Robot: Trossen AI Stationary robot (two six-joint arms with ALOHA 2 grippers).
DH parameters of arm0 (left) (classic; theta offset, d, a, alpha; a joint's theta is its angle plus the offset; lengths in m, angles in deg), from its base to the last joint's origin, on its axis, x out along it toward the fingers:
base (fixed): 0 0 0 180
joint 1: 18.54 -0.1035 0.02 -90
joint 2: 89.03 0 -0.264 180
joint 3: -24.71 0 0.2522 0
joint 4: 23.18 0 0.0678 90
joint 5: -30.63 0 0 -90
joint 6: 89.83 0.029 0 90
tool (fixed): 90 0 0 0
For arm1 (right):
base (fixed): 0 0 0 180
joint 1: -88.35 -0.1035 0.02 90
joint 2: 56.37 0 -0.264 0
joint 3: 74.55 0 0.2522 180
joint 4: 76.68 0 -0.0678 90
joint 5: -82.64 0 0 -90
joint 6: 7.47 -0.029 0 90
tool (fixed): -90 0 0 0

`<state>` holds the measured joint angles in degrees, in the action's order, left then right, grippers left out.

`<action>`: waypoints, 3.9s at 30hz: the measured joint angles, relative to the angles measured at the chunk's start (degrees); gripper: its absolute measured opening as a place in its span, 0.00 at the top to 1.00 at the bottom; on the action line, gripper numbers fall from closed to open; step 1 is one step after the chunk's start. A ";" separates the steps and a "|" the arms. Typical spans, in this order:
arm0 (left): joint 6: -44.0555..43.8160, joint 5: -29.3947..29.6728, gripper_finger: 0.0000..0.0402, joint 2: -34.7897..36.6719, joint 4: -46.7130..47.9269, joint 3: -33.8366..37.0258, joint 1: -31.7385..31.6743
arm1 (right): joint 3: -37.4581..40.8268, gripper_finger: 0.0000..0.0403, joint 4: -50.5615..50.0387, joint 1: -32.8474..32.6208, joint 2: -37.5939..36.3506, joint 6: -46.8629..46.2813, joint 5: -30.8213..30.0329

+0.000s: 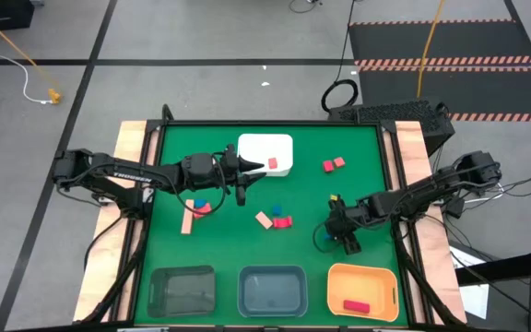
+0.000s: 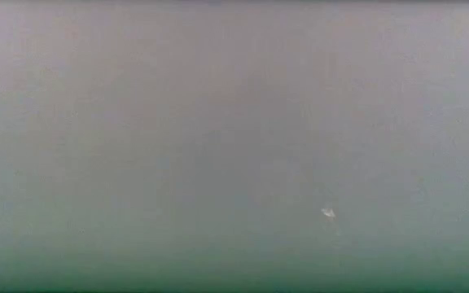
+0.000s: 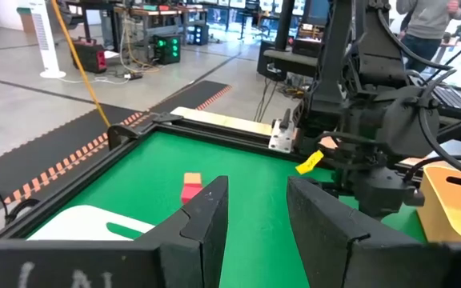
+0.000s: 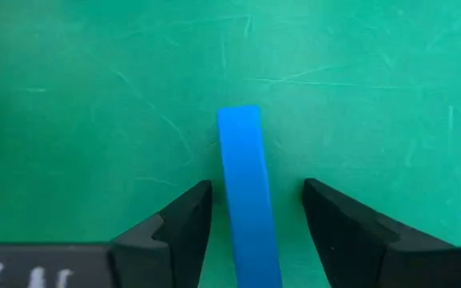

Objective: Sort & place blocks by color
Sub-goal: Put the left blue block into the black bin

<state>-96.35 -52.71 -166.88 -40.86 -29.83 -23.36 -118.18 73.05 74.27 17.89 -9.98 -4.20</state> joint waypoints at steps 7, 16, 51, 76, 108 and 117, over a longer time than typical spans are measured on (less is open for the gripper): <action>-1.78 0.04 0.68 0.00 -0.02 0.00 0.09 | 0.04 0.85 0.41 -0.24 0.02 -4.91 -1.07; -2.23 -0.20 0.68 0.00 -0.17 0.00 0.09 | -1.39 0.91 0.80 1.06 -1.95 -8.63 0.77; 21.00 -3.18 0.68 -0.03 -7.44 -0.02 -0.35 | -15.46 0.91 48.89 19.65 5.78 -0.86 -8.90; 18.05 -5.64 0.68 -0.02 -6.36 -0.07 -1.44 | -24.78 0.91 43.25 20.77 10.03 15.79 0.13; 2.85 -3.18 0.86 -0.07 0.53 -0.04 -1.66 | -24.74 0.67 -13.22 27.03 -5.98 -1.93 -12.32; -16.64 -10.41 0.86 2.23 0.01 -0.04 0.23 | -24.68 0.67 -28.91 32.69 -7.48 -17.58 -16.47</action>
<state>-112.99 -63.13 -164.64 -40.85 -29.87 -23.13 -142.86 44.14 106.97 10.42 -27.56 -20.67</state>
